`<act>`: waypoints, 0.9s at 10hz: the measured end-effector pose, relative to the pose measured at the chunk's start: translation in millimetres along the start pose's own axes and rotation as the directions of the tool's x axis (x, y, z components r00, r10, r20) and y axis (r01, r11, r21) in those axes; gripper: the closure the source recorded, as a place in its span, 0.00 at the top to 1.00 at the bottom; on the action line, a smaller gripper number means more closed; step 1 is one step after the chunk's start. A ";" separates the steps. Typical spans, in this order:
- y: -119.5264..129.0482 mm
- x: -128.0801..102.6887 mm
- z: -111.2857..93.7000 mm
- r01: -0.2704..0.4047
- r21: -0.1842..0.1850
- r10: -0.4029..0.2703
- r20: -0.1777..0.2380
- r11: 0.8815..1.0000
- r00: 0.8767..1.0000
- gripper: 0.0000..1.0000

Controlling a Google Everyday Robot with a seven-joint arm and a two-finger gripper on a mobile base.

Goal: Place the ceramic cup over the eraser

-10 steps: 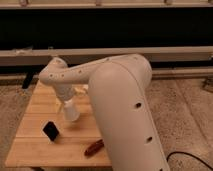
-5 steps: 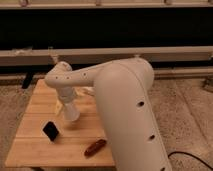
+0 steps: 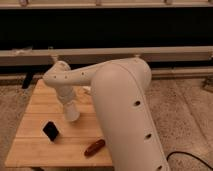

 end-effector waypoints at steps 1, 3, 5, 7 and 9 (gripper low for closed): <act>-1.3 -0.7 0.4 -0.002 0.003 0.002 0.008 1.000 1.000 0.51; -1.8 -1.2 -0.6 -0.010 0.003 0.010 0.012 1.000 1.000 0.41; 3.4 -1.4 -6.8 0.005 0.002 -0.005 0.020 1.000 1.000 0.24; 3.9 0.4 -29.5 0.017 0.003 -0.017 0.030 1.000 0.999 0.15; 13.0 3.8 -45.5 0.036 0.003 -0.036 0.041 0.999 0.999 0.15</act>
